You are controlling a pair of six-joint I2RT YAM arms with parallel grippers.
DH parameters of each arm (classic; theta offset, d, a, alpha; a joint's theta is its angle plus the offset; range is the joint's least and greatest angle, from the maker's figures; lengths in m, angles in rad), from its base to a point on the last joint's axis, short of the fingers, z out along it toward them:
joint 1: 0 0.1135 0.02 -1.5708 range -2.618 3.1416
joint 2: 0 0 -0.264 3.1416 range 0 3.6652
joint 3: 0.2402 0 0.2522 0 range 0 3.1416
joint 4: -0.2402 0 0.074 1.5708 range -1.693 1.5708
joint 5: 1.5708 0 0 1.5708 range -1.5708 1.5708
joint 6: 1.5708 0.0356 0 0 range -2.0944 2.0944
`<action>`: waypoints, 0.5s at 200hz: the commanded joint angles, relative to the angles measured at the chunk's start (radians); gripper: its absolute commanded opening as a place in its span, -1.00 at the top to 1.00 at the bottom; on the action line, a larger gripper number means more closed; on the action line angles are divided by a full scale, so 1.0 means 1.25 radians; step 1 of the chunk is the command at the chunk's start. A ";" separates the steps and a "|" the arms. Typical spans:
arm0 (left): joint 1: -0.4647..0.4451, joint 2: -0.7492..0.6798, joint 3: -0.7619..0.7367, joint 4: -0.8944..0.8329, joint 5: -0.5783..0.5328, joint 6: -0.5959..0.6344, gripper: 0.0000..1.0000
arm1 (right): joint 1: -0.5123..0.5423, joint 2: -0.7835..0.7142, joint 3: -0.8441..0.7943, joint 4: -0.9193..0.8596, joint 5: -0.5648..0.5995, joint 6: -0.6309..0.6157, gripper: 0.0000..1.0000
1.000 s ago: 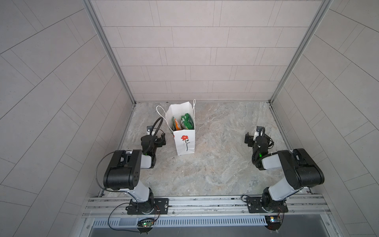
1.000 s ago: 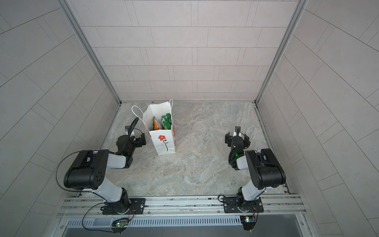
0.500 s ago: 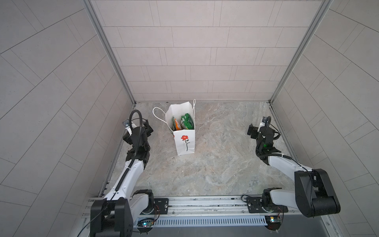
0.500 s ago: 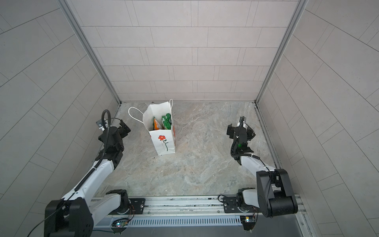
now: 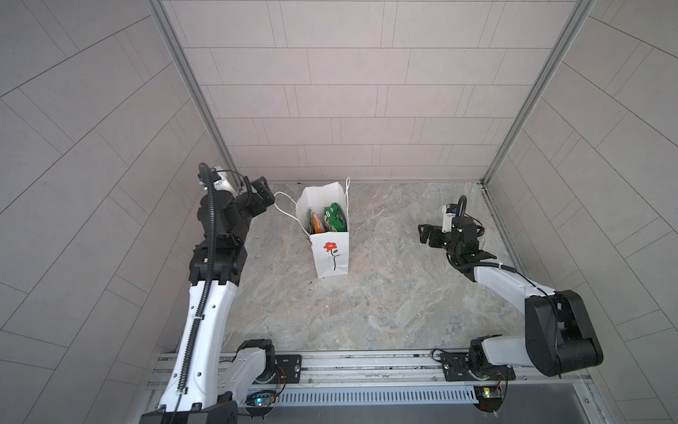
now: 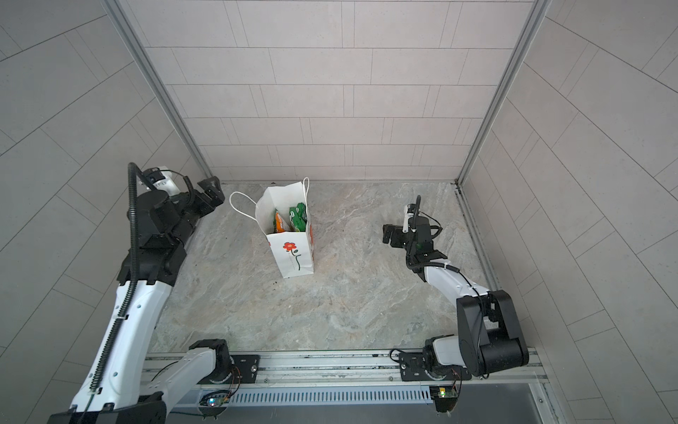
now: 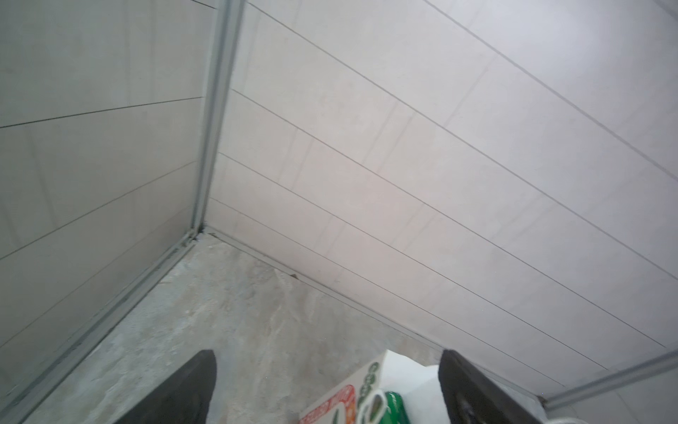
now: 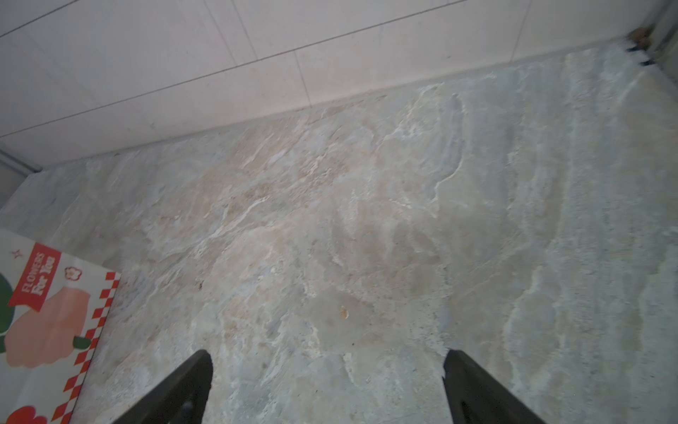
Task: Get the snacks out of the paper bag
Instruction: 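Raise both grippers and move them toward the white paper bag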
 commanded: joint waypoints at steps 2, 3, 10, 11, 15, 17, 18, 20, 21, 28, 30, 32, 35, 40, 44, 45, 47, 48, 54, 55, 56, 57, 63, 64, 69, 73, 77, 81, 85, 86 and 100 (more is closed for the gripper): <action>0.002 0.045 0.047 -0.080 0.173 -0.027 -0.93 | 0.024 0.019 0.026 -0.011 -0.050 0.017 -0.99; 0.002 0.047 0.048 -0.080 0.176 -0.029 -0.92 | 0.024 0.020 0.026 -0.011 -0.051 0.018 -0.99; 0.003 0.060 0.055 -0.085 0.197 -0.040 -0.89 | 0.033 0.026 0.031 -0.009 -0.055 0.019 -0.99; 0.002 0.061 0.056 -0.086 0.200 -0.042 -0.89 | 0.034 0.027 0.032 -0.008 -0.055 0.019 -0.99; 0.002 0.066 0.059 -0.089 0.206 -0.046 -0.87 | 0.038 0.030 0.035 -0.008 -0.058 0.022 -0.99; 0.003 0.069 0.061 -0.090 0.209 -0.049 -0.86 | 0.040 0.031 0.036 -0.008 -0.058 0.022 -0.99; 0.003 0.069 0.062 -0.092 0.210 -0.050 -0.86 | 0.042 0.033 0.037 -0.009 -0.058 0.022 -0.99; 0.003 0.071 0.063 -0.093 0.212 -0.053 -0.85 | 0.047 0.034 0.039 -0.010 -0.059 0.022 -0.99; 0.003 0.073 0.063 -0.093 0.213 -0.055 -0.85 | 0.047 0.035 0.039 -0.010 -0.058 0.022 -0.99; 0.003 0.079 0.063 -0.095 0.215 -0.061 -0.82 | 0.056 0.039 0.043 -0.009 -0.058 0.022 -0.99; 0.003 0.081 0.063 -0.097 0.215 -0.062 -0.81 | 0.058 0.040 0.045 -0.008 -0.060 0.022 -0.99; 0.002 0.082 0.062 -0.097 0.215 -0.063 -0.81 | 0.060 0.041 0.045 -0.008 -0.059 0.023 -0.99; 0.003 0.084 0.062 -0.099 0.215 -0.064 -0.80 | 0.064 0.044 0.047 -0.008 -0.060 0.022 -0.99; 0.003 0.088 0.061 -0.105 0.213 -0.064 -0.78 | 0.069 0.046 0.050 -0.007 -0.060 0.024 -0.99; 0.004 0.091 0.063 -0.110 0.210 -0.064 -0.75 | 0.073 0.049 0.052 -0.006 -0.062 0.024 -0.99; 0.004 0.092 0.063 -0.111 0.209 -0.064 -0.74 | 0.074 0.050 0.053 -0.006 -0.062 0.024 -0.99; 0.005 0.094 0.063 -0.113 0.208 -0.063 -0.73 | 0.077 0.051 0.054 -0.005 -0.063 0.024 -0.99; 0.005 0.094 0.063 -0.114 0.208 -0.062 -0.73 | 0.078 0.051 0.054 -0.005 -0.063 0.024 -0.99; 0.005 0.097 0.062 -0.118 0.203 -0.061 -0.71 | 0.083 0.056 0.057 -0.003 -0.066 0.025 -0.99; 0.005 0.097 0.061 -0.118 0.202 -0.060 -0.71 | 0.085 0.056 0.058 -0.004 -0.066 0.026 -0.99; 0.005 0.097 0.060 -0.118 0.202 -0.060 -0.71 | 0.086 0.057 0.059 -0.004 -0.067 0.026 -0.99; 0.006 0.098 0.059 -0.118 0.202 -0.060 -0.70 | 0.087 0.057 0.058 -0.004 -0.068 0.026 -0.99; 0.008 0.100 0.056 -0.118 0.201 -0.061 -0.70 | 0.093 0.060 0.063 -0.004 -0.069 0.027 -0.99; 0.008 0.101 0.056 -0.118 0.202 -0.061 -0.70 | 0.093 0.061 0.064 -0.004 -0.069 0.027 -0.99; 0.008 0.100 0.054 -0.117 0.202 -0.061 -0.68 | 0.098 0.063 0.065 -0.004 -0.069 0.027 -0.99; 0.008 0.102 0.052 -0.118 0.203 -0.061 -0.67 | 0.101 0.065 0.067 -0.003 -0.069 0.026 -0.99; 0.008 0.103 0.050 -0.116 0.202 -0.062 -0.65 | 0.104 0.067 0.069 -0.003 -0.070 0.026 -0.99; 0.009 0.104 0.047 -0.115 0.203 -0.064 -0.63 | 0.108 0.068 0.070 -0.003 -0.070 0.026 -0.99; 0.009 0.106 0.045 -0.115 0.205 -0.066 -0.60 | 0.111 0.070 0.073 -0.003 -0.070 0.026 -0.99; 0.009 0.106 0.045 -0.114 0.205 -0.067 -0.60 | 0.111 0.070 0.073 -0.003 -0.070 0.027 -0.99; 0.010 0.113 0.039 -0.115 0.211 -0.070 -0.48 | 0.118 0.080 0.081 -0.005 -0.074 0.028 -0.99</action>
